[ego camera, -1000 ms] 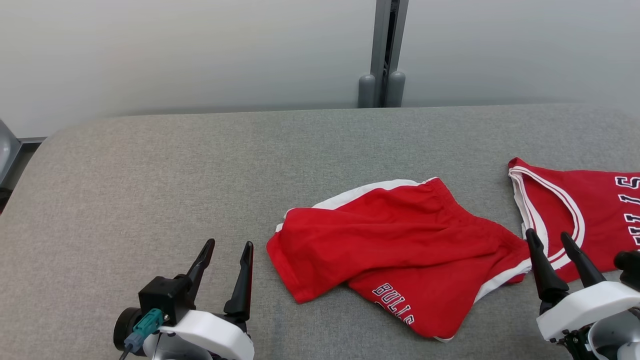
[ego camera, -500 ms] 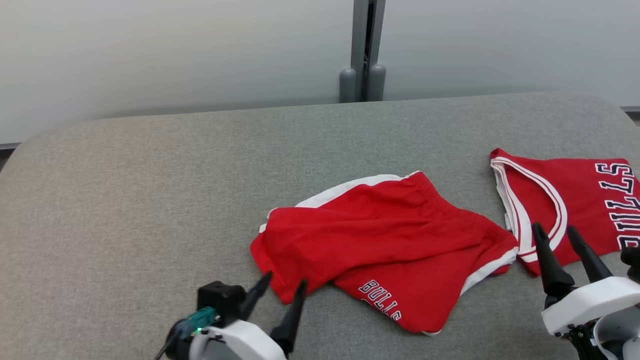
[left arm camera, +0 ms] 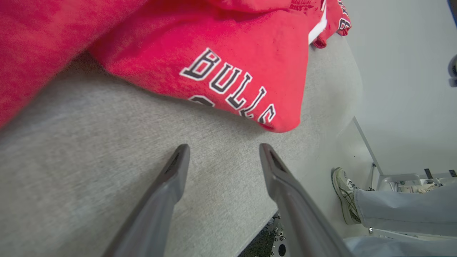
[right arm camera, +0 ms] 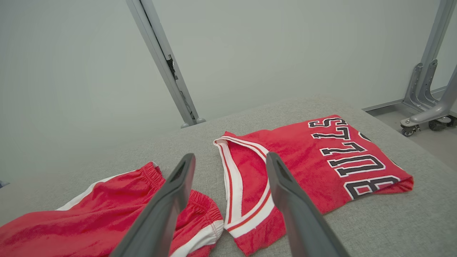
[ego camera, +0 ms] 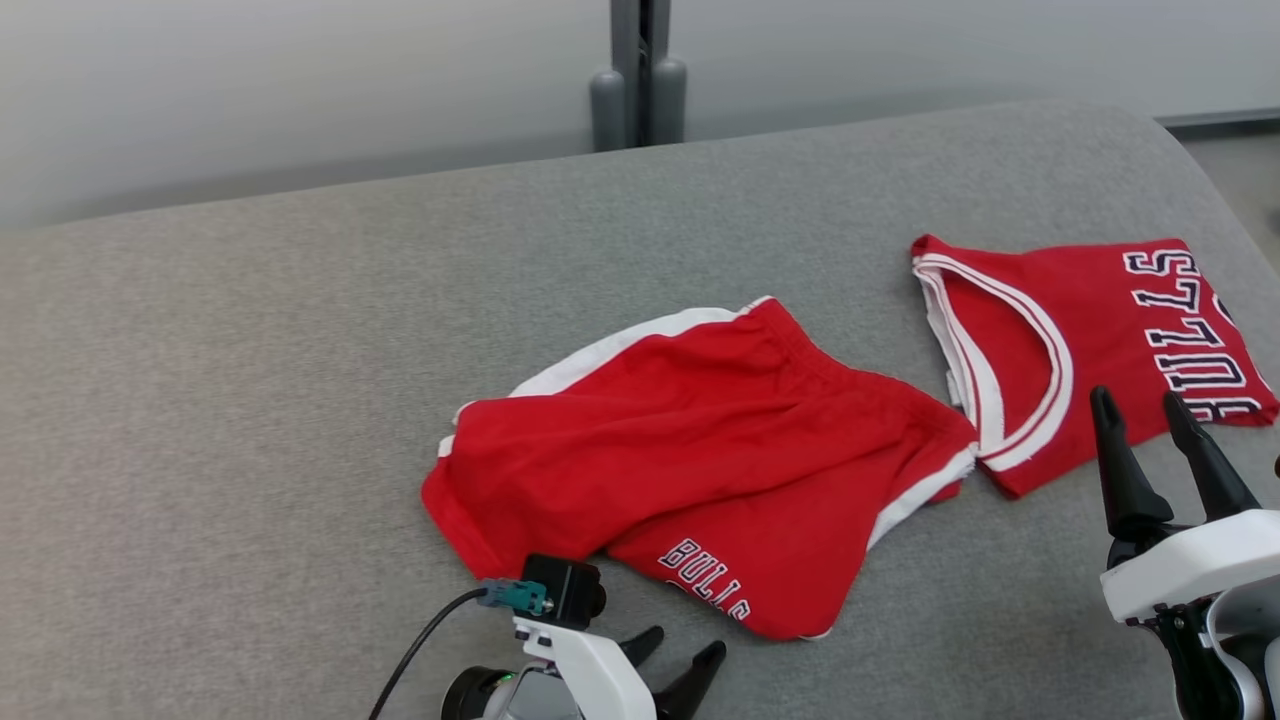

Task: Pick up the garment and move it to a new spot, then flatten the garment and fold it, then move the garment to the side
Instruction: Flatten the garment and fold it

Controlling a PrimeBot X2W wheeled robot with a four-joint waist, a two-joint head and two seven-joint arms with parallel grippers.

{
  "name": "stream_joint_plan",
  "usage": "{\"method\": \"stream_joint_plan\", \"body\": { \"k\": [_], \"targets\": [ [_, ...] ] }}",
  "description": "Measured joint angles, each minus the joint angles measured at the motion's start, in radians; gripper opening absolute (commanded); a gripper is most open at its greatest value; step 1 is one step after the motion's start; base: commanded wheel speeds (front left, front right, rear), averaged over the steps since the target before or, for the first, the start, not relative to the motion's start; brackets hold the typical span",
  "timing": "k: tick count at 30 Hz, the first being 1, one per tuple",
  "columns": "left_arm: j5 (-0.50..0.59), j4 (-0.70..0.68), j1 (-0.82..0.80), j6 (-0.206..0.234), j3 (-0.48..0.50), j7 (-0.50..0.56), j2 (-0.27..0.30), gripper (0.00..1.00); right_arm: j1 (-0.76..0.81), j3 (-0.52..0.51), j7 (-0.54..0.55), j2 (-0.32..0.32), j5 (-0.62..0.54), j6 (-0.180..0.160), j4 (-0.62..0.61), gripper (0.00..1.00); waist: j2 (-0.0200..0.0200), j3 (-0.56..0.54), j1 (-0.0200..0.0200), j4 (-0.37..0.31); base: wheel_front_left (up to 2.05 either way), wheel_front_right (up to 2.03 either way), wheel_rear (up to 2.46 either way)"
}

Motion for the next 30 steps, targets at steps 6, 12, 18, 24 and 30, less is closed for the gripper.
{"method": "stream_joint_plan", "body": {
  "k": [6,12,18,24,30],
  "targets": [
    [-0.062,0.027,-0.02,-0.03,0.006,0.033,-0.031,1.0,-0.005,0.005,-0.011,0.009,-0.003,0.0,0.013,1.0,0.0,0.038,0.0,-0.045,0.0,0.0,0.0],
    [-0.06,0.026,-0.057,-0.028,0.028,0.012,-0.039,1.0,-0.014,0.017,-0.026,0.012,-0.002,0.0,0.027,1.0,0.0,0.052,0.0,-0.07,0.0,0.0,0.0],
    [-0.053,0.031,-0.086,-0.016,0.037,0.007,-0.029,0.0,-0.014,0.023,-0.029,0.012,-0.003,0.0,0.045,1.0,0.0,0.05,0.0,-0.077,0.0,0.0,0.0],
    [-0.027,-0.068,-0.118,0.023,0.081,-0.027,0.006,0.0,-0.013,0.022,-0.029,0.013,-0.004,0.0,0.047,1.0,0.0,0.043,0.0,-0.087,0.0,0.0,0.0],
    [-0.037,-0.221,-0.165,0.075,0.145,0.007,0.048,0.0,-0.009,0.025,-0.025,0.024,-0.005,0.0,0.047,1.0,0.0,0.054,0.0,-0.097,0.0,0.0,0.0]
  ]
}}
